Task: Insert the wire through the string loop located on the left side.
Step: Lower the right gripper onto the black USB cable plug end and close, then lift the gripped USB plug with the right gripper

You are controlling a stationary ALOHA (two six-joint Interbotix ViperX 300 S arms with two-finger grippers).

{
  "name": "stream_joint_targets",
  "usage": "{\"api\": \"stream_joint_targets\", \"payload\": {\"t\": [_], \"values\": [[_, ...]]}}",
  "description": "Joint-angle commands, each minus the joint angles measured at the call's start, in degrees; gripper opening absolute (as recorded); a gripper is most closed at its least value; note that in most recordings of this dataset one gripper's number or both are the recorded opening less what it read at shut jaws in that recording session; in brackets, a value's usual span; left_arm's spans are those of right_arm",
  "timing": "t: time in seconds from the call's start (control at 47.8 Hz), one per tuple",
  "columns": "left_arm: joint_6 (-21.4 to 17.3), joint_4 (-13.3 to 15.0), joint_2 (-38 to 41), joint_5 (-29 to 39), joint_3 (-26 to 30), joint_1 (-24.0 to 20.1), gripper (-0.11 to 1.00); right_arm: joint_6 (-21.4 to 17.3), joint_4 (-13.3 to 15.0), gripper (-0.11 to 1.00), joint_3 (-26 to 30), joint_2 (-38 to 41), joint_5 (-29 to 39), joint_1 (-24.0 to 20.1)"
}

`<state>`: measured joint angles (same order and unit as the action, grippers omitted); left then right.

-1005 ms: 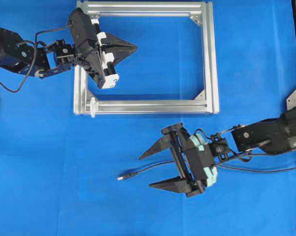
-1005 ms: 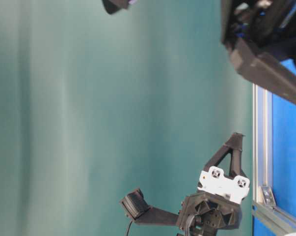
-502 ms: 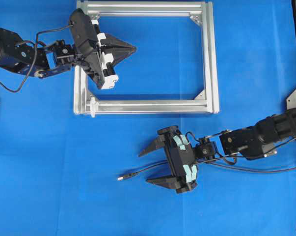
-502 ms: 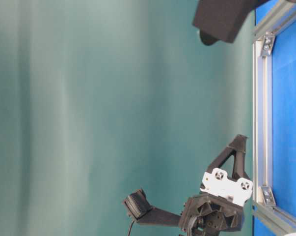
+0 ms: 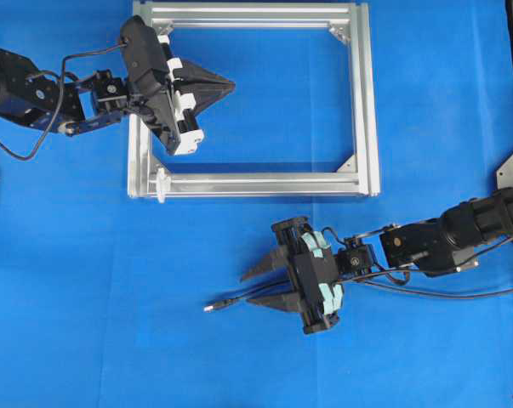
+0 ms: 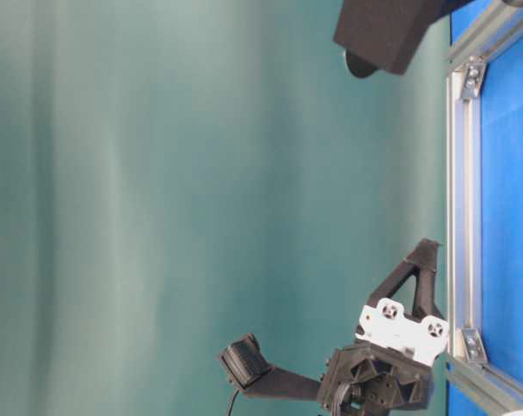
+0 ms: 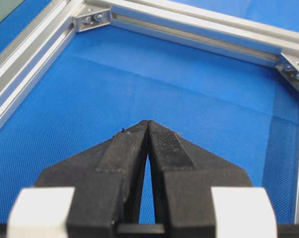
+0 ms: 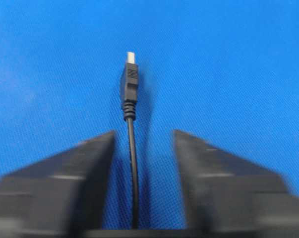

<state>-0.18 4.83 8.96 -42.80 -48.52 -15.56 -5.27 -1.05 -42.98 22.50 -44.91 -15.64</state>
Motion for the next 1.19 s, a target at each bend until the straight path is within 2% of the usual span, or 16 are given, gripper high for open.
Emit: {"api": "stream_joint_targets", "payload": {"t": [0.0,0.084,0.147,0.649,1.005,1.172], "values": [[0.0,-0.2,-1.8,-0.3,0.2,0.0,0.00,0.2,0.1,0.24,0.7,-1.1,-0.6,0.1],[0.0,-0.2,-1.8,-0.3,0.3,0.0,0.00,0.2,0.1,0.06,0.7,-1.1,-0.6,0.1],[0.0,-0.1,-1.8,-0.3,0.3,0.0,0.00,0.2,0.1,0.00,0.7,-1.1,-0.6,0.1],[0.0,-0.2,-1.8,-0.2,0.3,0.0,0.00,-0.2,0.2,0.00,0.9,-2.6,0.5,0.0],[0.4,-0.2,-1.9,-0.2,-0.1,0.0,0.00,0.5,0.3,0.00,1.0,-14.7,12.3,-0.1],[0.6,-0.2,-1.9,-0.2,-0.1,0.0,0.00,0.7,0.3,0.00,0.9,-19.3,15.6,0.0]]}}
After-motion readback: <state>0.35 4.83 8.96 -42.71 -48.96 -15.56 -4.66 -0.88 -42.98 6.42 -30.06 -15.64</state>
